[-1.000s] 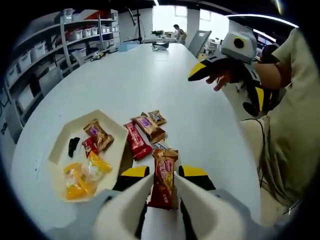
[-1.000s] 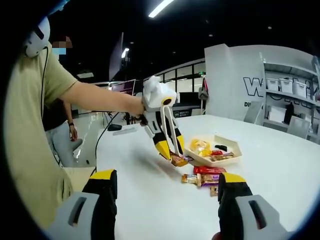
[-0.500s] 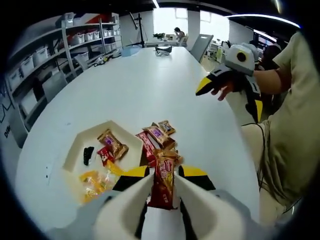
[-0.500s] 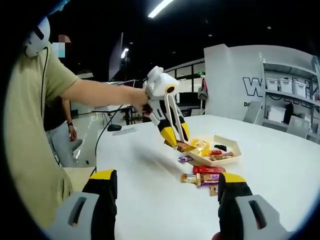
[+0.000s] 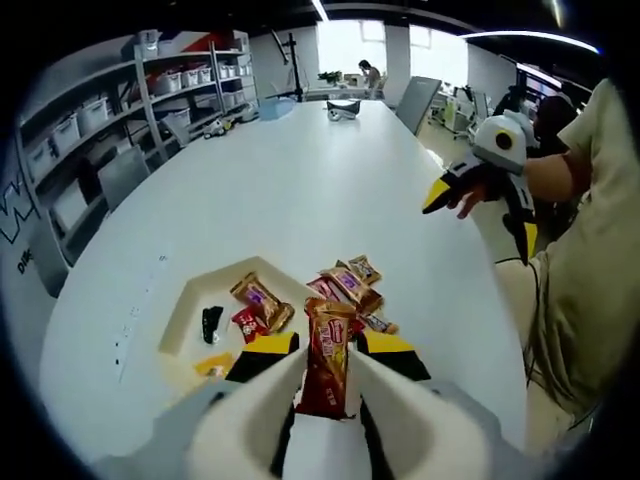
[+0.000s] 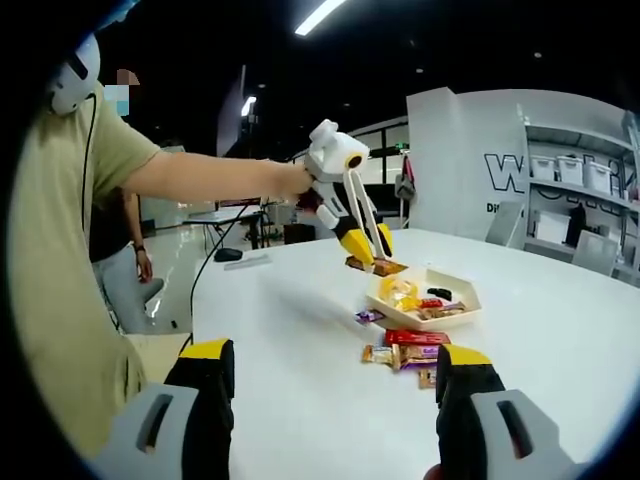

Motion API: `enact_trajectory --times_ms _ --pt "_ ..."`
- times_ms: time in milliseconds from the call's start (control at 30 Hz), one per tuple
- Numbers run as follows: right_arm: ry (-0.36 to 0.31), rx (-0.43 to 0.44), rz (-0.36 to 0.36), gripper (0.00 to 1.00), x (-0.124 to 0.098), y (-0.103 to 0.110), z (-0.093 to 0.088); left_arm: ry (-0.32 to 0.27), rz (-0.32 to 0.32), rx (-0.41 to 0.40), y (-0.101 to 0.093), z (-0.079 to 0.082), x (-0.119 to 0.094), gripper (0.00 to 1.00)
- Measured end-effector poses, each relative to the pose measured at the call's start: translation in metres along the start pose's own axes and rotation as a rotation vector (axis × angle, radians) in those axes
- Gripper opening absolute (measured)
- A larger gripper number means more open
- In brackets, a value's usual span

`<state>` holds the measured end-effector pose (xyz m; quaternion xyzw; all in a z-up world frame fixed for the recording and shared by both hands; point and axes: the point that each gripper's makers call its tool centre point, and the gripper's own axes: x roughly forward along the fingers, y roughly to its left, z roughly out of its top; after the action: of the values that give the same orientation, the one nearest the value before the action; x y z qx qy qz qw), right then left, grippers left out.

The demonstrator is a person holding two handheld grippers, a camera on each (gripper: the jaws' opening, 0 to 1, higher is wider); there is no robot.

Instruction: Place the target food into the container with the food tongs after gripping and lifting it, then release it inside without dropping or visibly crushing the food.

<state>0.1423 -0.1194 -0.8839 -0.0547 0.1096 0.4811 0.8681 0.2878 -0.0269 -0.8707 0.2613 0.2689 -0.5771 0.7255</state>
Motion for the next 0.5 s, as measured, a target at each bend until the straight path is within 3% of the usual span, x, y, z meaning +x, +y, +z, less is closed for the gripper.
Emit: enact_trajectory --times_ms 500 --pt "0.001 0.004 0.0 0.82 0.0 0.0 -0.002 -0.024 0.042 -0.017 0.03 0.022 0.0 0.22"
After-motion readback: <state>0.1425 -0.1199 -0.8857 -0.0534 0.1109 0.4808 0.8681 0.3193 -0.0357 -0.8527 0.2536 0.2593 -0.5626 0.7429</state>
